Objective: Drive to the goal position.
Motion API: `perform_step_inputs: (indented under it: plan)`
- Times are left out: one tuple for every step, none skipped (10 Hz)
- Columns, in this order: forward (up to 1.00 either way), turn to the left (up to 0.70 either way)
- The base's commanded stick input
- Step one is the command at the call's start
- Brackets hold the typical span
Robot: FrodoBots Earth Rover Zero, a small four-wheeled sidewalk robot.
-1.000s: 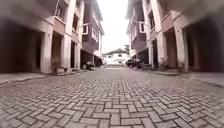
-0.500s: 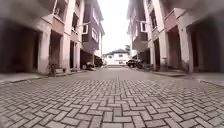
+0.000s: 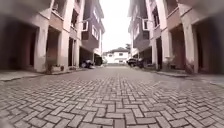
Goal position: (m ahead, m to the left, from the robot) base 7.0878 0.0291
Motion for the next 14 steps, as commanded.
perform_step_inputs:
  plan:
    - [0.70,0.00]
    - [0.70,0.00]
    - [0.70,0.00]
    - [0.70,0.00]
    - [0.70,0.00]
    - [0.70,0.00]
    - [0.70,0.00]
    - [0.70,0.00]
    - [0.70,0.00]
    - [0.70,0.00]
    - [0.70,0.00]
    - [0.70,0.00]
    - [0.70,0.00]
    - [0.70,0.00]
